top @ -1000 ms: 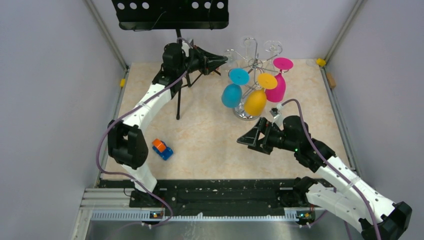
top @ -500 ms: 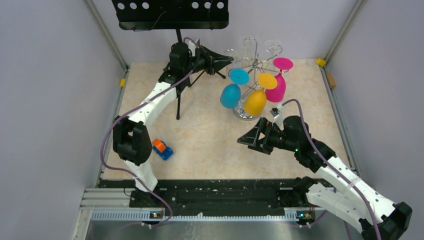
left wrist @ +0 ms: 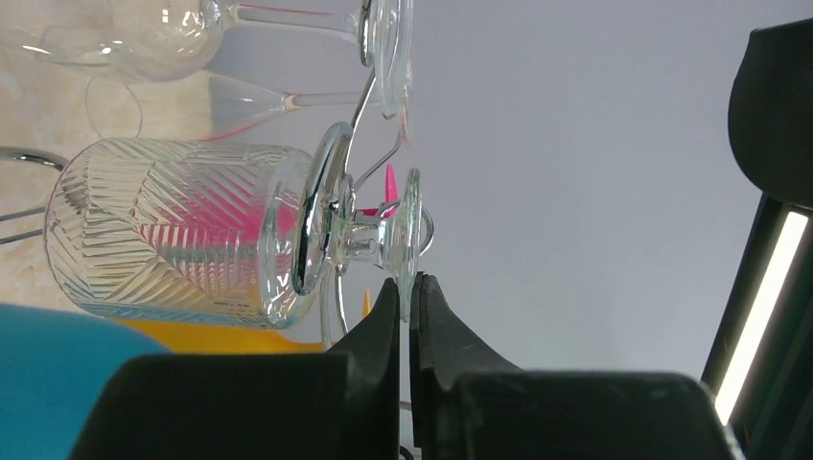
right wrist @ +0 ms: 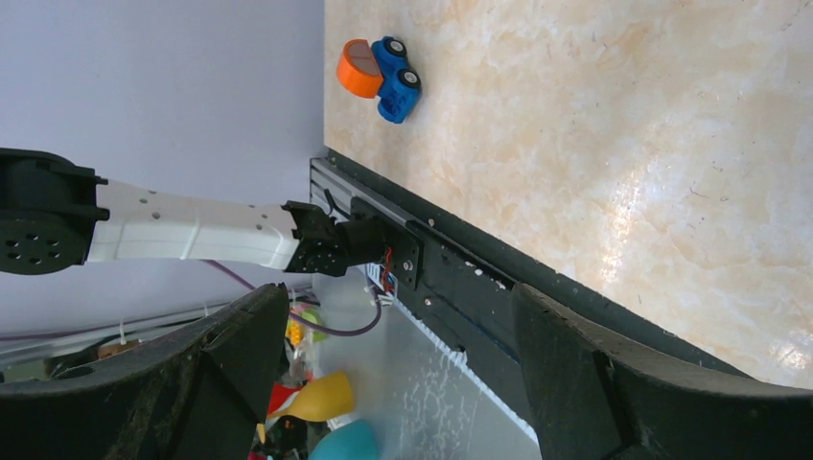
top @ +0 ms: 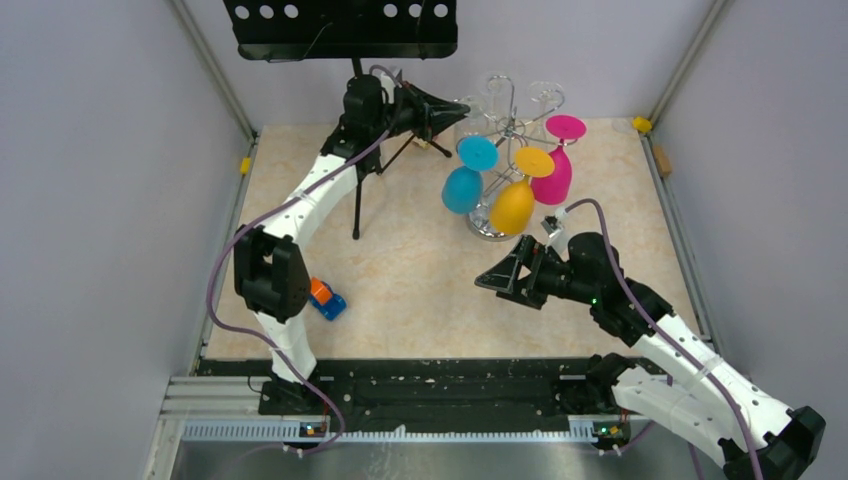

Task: Place the wine glass upside down on the wine glass rack
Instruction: Turn the wine glass upside down at the wine rack.

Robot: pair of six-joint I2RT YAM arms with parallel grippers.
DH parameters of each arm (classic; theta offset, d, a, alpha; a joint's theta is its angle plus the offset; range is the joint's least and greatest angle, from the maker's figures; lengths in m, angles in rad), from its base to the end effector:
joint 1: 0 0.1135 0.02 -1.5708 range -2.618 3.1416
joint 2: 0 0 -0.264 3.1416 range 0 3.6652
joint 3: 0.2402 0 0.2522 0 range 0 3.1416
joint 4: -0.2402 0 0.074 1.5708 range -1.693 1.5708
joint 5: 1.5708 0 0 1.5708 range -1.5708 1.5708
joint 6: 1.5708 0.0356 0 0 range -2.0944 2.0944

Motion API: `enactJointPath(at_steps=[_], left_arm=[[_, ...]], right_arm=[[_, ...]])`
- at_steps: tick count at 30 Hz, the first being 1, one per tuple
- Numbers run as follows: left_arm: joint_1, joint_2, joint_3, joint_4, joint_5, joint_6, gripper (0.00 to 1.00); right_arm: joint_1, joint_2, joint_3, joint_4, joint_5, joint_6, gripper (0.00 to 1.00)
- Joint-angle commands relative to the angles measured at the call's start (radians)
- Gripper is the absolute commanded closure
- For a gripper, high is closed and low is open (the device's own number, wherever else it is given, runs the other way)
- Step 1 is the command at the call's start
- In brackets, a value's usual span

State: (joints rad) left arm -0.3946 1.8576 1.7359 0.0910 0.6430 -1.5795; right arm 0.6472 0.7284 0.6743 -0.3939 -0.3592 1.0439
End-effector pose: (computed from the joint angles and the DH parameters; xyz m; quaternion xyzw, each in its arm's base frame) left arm 0.4050 -0.1918 0.3934 -0.1978 0.6879 -0.6762 0.1748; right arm 0.1261 0.1110 0.2894 0.0709 0.8353 0.4923 0.2343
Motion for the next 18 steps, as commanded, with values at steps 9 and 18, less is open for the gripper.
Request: enactJointPath(at_steps=[9,18], left_arm=[[0.0,0.01,0.1,0.112,-0.087,-0.051,1.0],[0.006,-0.013,0.076,0.111,-0.155,-0.052,1.0]], right_arm=[[0.009,-0.015,-0.009,0.019,0.011,0.002,0.13],[0.009,-0.016,-0.007,0.015,0.009,0.0,0.13]])
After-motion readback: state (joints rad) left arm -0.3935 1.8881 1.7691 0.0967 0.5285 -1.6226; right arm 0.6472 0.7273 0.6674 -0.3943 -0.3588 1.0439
